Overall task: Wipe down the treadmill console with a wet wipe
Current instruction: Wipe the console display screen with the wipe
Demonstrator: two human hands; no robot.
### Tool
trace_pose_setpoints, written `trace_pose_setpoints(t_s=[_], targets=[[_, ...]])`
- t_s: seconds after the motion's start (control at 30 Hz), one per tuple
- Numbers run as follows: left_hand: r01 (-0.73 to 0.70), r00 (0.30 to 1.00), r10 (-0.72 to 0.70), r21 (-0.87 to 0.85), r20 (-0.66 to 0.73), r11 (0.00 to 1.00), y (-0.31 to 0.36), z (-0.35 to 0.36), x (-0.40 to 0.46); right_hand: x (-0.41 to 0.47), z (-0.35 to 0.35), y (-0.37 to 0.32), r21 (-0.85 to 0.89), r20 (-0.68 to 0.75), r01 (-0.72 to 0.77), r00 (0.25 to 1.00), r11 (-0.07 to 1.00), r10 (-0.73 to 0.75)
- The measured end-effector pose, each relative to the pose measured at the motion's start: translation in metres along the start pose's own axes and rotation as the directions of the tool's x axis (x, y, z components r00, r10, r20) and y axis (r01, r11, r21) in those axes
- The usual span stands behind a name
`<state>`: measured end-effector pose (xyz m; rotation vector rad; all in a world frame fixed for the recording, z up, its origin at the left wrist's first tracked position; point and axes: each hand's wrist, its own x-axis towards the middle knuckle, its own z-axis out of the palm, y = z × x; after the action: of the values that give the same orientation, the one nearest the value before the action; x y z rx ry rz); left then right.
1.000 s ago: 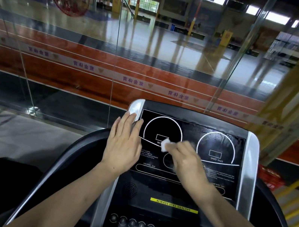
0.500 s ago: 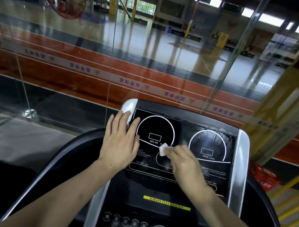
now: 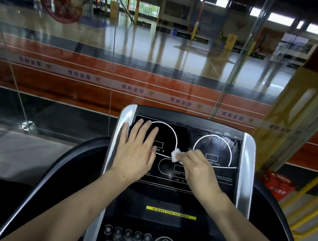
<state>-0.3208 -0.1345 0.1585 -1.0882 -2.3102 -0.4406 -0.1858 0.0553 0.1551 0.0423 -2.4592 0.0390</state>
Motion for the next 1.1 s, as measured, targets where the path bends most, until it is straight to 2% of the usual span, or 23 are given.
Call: trace_pose_setpoints(t_s=[0.2,0.27,0.43,0.63,0.7,0.87,0.93,1.03,1.1], targets=[[-0.05,0.999,0.05,0.016,0.021,0.999,0.005,-0.001,0.009,0.056,-0.01,0.031,-0.075,-0.119,-0.192,0.976,0.978,0.182],[-0.062,0.998,0.062,0.01,0.023,0.998,0.007,0.0,0.01,0.033,-0.007,0.02,-0.057,-0.131,-0.158,0.98,0.986,0.15],[-0.079,0.996,0.08,-0.011,0.028,0.997,0.015,0.003,0.013,-0.012,-0.008,0.008,0.0,-0.044,-0.017,0.999,1.0,0.017],[-0.124,0.992,0.125,-0.022,0.036,0.992,0.03,0.003,0.017,0.051,-0.016,0.042,-0.078,-0.153,-0.209,0.969,0.975,0.196],[-0.13,0.991,0.131,-0.028,0.037,0.991,0.031,0.003,0.017,0.032,-0.012,0.033,-0.062,-0.149,-0.201,0.97,0.978,0.19],[-0.14,0.989,0.142,-0.043,0.043,0.989,0.031,0.006,0.019,-0.029,-0.011,0.011,0.025,-0.018,-0.058,0.998,0.998,0.058],[-0.142,0.988,0.144,-0.042,0.047,0.989,0.032,0.006,0.023,-0.007,-0.016,0.027,0.006,-0.019,-0.083,0.996,0.997,0.083],[-0.153,0.986,0.155,-0.039,0.056,0.987,0.037,0.006,0.03,0.04,-0.028,0.053,-0.048,-0.117,-0.198,0.975,0.979,0.191],[-0.173,0.983,0.175,-0.036,0.055,0.984,0.04,0.007,0.033,0.044,-0.029,0.053,-0.061,-0.149,-0.224,0.966,0.973,0.213]])
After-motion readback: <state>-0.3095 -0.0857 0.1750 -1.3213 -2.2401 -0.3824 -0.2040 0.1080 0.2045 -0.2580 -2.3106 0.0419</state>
